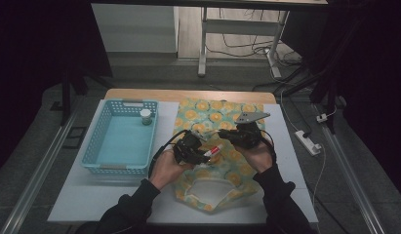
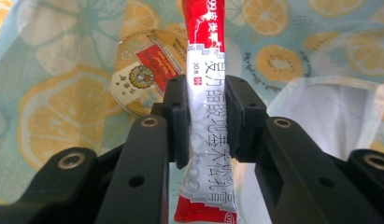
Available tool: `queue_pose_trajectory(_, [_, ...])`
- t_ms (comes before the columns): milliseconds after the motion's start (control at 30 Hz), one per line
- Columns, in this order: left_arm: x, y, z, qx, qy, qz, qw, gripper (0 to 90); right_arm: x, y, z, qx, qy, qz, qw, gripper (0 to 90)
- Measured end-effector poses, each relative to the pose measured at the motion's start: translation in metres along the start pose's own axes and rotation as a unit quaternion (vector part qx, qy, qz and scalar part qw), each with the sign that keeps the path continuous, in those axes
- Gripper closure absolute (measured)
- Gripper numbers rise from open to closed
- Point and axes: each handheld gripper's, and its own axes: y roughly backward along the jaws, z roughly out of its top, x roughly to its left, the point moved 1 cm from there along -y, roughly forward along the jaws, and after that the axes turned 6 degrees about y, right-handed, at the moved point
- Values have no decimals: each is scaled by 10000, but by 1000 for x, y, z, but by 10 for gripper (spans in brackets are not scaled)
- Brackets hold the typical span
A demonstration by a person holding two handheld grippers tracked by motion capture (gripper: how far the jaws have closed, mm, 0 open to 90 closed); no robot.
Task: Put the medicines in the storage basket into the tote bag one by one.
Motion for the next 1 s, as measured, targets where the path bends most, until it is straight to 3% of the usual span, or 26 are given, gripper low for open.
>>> queue_pose_trajectory(433, [21, -12, 7, -51, 324, 333, 9989, 719, 2, -2, 0, 0, 5, 1, 10000, 900])
queue_pose_trajectory(1000, [45, -30, 19, 85, 707, 902, 9934, 718, 3, -7, -2, 62, 1, 3, 10000, 900])
